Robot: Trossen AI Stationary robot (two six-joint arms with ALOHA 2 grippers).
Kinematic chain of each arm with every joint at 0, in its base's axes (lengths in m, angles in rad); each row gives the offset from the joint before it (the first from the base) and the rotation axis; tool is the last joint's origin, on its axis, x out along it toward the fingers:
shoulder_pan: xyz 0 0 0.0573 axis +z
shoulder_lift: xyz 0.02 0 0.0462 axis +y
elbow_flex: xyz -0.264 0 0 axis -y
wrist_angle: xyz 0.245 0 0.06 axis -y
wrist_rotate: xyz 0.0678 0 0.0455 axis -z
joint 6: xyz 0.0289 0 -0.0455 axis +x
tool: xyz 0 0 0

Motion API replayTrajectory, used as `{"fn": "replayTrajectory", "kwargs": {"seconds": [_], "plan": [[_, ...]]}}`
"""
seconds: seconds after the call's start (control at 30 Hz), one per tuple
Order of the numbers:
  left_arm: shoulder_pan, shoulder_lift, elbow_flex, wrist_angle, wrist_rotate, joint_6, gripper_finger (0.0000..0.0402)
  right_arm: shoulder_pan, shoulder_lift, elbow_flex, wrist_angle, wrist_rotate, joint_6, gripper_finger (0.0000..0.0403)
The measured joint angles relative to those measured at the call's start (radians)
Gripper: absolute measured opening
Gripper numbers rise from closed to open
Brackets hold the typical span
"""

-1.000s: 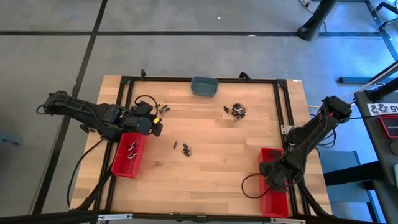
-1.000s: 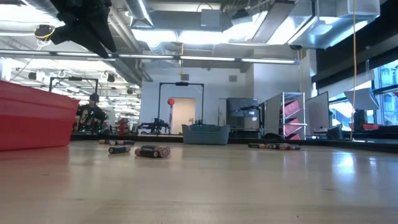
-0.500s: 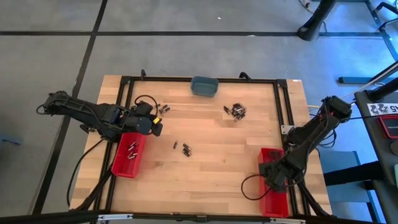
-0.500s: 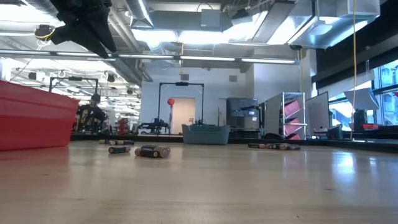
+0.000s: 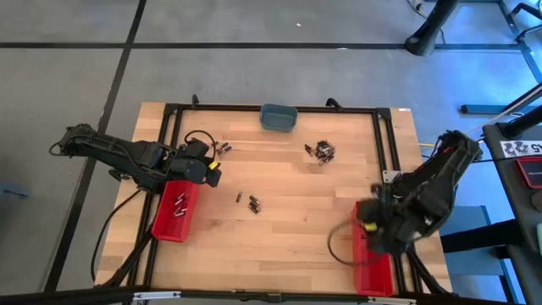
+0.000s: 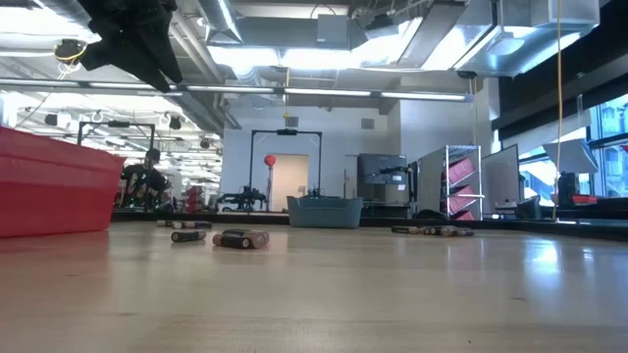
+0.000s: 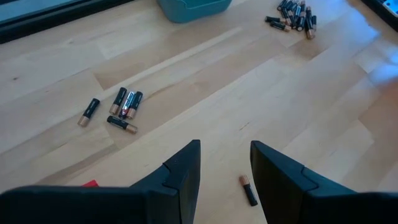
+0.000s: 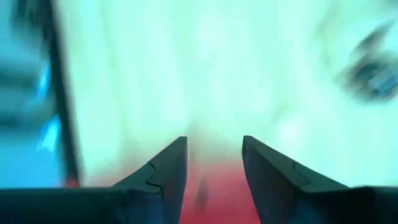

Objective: Sort batteries
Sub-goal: Put the big brown battery into the blue bin

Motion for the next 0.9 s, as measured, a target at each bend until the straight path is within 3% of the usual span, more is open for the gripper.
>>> {"fn": "replayTrajectory", "kwargs": {"seconds": [0.1,0.23,0.43,0.53,0.63,0.77,0.9], "plan": [[0.000,0.000,0.000,0.000,0.001,0.000,0.0129,-0.112,0.000,0.014,0.040,0.204,0.036,0.0154],[0.000,0.000,0.000,0.000,0.028,-0.022,0.0129,-0.318,0.003,0.005,0.066,0.230,-0.003,0.0155],[-0.019,0.000,0.000,0.000,0.085,-0.057,0.0129,-0.667,0.006,-0.115,0.304,-0.043,-0.291,0.0166],[-0.040,0.000,0.000,0.000,0.096,-0.085,0.0129,-0.799,0.021,-0.218,0.499,-0.214,-0.461,0.0194],[-0.061,0.000,0.000,0.000,0.097,-0.098,0.0129,-0.905,0.072,-0.308,0.705,-0.375,-0.498,0.0226],[-0.086,0.000,0.000,-0.002,0.097,-0.120,0.0129,-0.921,0.205,-0.361,1.082,-0.498,-0.541,0.0258],[-0.101,0.000,0.000,-0.003,0.097,-0.161,0.0129,-0.857,0.373,-0.329,1.425,-0.474,-0.584,0.0265]]}}
